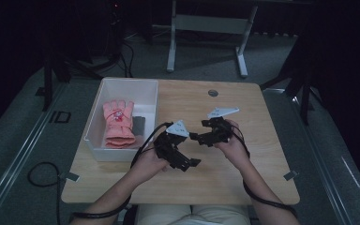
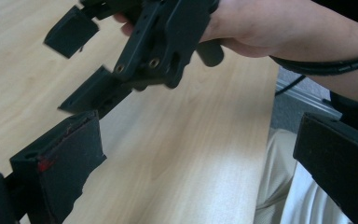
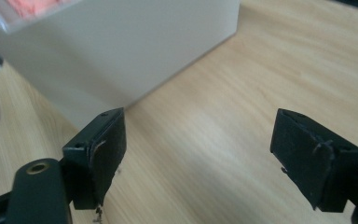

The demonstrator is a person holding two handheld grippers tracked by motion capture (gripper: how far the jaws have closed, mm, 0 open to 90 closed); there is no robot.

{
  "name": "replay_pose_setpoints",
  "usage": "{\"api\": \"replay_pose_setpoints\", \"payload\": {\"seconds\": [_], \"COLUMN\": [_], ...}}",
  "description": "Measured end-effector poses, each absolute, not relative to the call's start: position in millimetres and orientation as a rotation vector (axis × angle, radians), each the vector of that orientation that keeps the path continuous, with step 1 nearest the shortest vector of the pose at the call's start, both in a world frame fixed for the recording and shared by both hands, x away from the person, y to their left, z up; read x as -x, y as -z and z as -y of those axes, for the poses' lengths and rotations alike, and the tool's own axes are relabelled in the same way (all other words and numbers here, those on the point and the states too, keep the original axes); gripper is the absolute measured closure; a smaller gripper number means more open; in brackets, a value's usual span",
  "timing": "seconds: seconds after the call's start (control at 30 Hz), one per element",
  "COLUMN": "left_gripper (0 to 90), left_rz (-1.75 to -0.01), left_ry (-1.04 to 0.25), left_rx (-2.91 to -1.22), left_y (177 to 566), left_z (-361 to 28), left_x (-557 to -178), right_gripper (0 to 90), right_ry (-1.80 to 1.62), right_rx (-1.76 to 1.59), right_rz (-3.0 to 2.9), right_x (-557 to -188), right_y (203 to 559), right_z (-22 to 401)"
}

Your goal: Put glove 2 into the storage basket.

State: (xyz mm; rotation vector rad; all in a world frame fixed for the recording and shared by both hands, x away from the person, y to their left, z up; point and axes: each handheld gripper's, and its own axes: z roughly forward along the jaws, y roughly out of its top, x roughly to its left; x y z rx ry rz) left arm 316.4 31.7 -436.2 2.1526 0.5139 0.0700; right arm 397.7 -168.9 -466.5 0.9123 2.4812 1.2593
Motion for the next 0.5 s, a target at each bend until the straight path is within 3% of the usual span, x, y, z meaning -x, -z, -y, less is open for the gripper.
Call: {"api": "replay_pose_setpoints", "payload": {"seconds": [0.5], "left_gripper": [1.1], "left_rz": [-0.433], "left_ry": [-0.013], "left_rx": [-2.171], "left_y": [479], "left_z": [-8], "left_x": [-308], "right_gripper": [18.0], "right_ry": [-1.251], "right_rx": [-0.897], "right_rz": [-2.484], "right_x": [-384], "right_y": [508], "right_z": [201]}}
